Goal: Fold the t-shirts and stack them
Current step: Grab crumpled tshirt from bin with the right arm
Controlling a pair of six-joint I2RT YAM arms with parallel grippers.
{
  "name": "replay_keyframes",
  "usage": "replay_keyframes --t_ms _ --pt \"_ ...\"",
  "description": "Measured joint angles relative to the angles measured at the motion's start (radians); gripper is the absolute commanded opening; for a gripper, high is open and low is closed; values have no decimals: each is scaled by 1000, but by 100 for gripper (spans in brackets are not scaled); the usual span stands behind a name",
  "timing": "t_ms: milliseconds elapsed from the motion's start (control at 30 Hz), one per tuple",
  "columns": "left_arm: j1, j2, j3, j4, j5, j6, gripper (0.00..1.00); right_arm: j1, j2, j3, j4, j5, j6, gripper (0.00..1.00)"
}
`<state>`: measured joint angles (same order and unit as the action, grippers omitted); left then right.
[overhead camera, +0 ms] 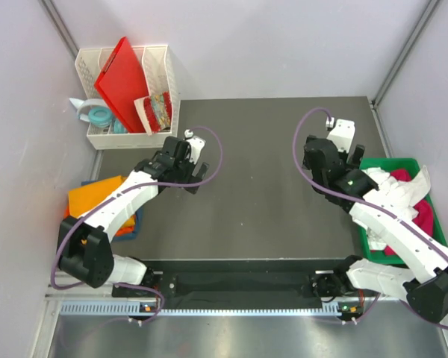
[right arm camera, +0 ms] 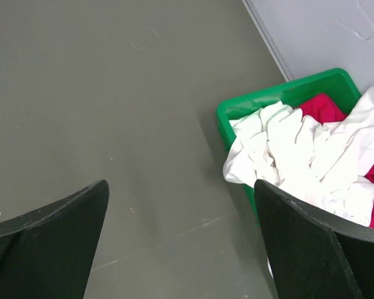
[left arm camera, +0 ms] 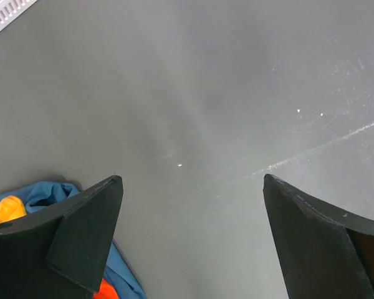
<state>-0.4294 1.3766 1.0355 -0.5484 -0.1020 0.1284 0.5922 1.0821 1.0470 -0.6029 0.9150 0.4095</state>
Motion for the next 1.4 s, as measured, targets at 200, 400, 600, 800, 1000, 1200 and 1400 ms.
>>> replay_keyframes --t_ms 200,400,600,800,1000,1200,1400 --pt "14 -12 -5 2 1 -5 99 0 1 0 -22 12 6 100" --pt "21 -13 -10 3 9 -10 99 14 26 0 -73 56 24 98" --pt "23 -13 -10 3 10 -16 99 -124 45 -14 -124 -28 137 94" --pt "23 -13 -15 5 13 -19 99 -393 -11 -147 -141 -159 240 95" --pt "23 -13 -18 6 14 -19 99 -597 -39 -236 -145 -307 278 93" --pt "23 -10 -18 6 18 -22 99 -669 -28 -296 -146 -407 303 73" --pt "23 -3 -18 8 25 -23 99 -675 -28 -301 -147 -434 311 35"
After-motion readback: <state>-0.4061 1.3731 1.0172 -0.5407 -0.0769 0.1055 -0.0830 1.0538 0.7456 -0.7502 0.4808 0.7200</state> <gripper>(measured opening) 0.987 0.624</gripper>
